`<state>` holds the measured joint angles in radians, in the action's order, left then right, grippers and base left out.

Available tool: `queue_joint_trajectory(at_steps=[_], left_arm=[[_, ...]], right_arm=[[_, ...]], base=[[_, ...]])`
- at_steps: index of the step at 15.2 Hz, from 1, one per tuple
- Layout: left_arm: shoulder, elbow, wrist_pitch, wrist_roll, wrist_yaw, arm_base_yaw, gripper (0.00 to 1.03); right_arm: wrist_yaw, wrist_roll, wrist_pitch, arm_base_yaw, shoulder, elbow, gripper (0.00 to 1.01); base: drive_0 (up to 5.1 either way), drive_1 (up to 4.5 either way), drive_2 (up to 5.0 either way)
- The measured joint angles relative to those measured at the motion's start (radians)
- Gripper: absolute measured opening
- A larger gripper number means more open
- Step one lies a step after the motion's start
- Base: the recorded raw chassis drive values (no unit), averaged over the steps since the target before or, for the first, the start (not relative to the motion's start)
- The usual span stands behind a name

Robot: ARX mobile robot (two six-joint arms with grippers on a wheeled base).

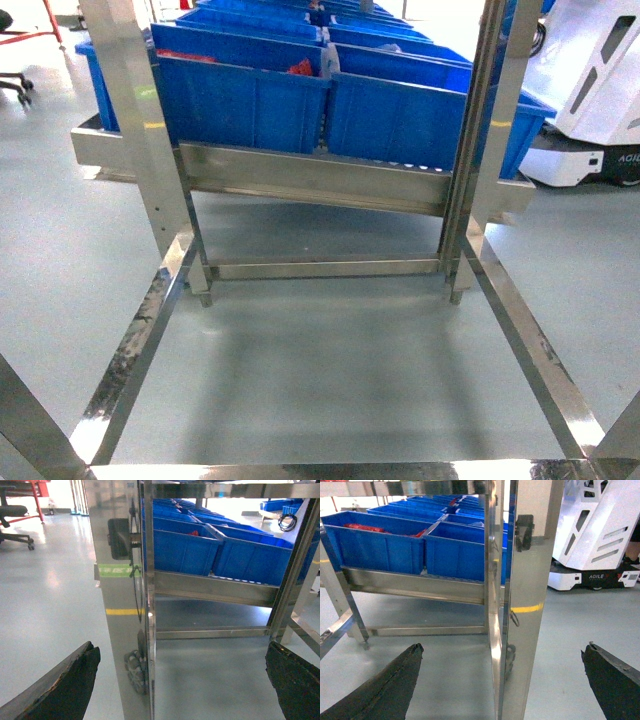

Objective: Pick capacitor and pack into box

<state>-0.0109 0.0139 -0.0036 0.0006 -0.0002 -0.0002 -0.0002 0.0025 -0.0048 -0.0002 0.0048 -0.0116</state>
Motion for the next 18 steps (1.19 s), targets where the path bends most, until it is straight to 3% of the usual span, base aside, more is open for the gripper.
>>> queue_joint_trajectory(at_steps=[18], left_arm=[[0.0, 0.0, 0.0, 0.0, 0.0, 0.0, 0.98]], right_arm=[[0.0, 0.0, 0.0, 0.0, 0.0, 0.0, 0.98]], base=[[0.0, 0.0, 0.0]])
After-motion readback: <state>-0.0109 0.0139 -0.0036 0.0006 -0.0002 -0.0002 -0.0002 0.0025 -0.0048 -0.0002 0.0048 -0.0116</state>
